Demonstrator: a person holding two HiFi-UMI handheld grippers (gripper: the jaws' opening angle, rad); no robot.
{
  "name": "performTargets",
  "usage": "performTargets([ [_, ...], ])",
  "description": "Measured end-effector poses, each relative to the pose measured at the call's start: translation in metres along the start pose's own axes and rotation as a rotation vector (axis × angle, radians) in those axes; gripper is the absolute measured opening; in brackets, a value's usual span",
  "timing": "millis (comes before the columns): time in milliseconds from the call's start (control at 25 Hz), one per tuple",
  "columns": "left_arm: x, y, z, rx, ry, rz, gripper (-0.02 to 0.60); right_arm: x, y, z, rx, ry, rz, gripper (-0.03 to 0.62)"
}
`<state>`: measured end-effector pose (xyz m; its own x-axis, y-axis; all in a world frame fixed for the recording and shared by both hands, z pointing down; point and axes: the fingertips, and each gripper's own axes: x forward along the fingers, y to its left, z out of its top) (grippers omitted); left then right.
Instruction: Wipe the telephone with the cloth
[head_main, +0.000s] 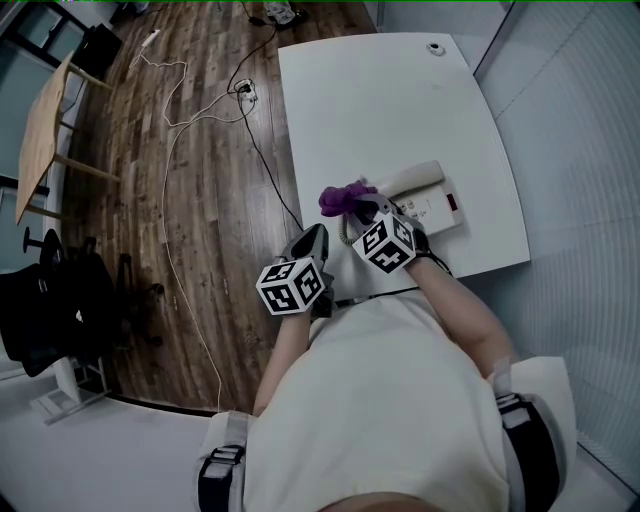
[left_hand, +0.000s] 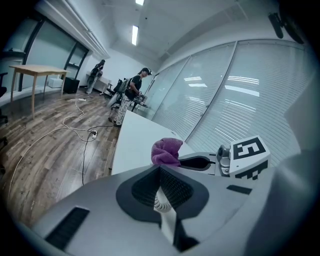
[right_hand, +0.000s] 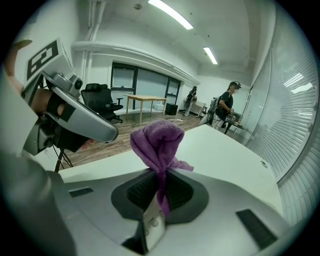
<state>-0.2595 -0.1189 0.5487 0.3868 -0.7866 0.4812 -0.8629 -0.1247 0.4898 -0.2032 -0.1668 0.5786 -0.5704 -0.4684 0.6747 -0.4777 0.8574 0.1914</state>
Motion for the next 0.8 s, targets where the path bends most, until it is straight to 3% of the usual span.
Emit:
performTargets([
  [400,-0.001,0.002,0.006,0.016,-0.008,0.012,0.021,-0.005,0.007,0.009,0.053,-0.04,0.037,0.045],
  [800,0.019,-0.021,0.021,0.099,-0.014,-0.026,0.021,-0.068,-0.026,0.022,0.202,-0.216,-0.045,0.044],
])
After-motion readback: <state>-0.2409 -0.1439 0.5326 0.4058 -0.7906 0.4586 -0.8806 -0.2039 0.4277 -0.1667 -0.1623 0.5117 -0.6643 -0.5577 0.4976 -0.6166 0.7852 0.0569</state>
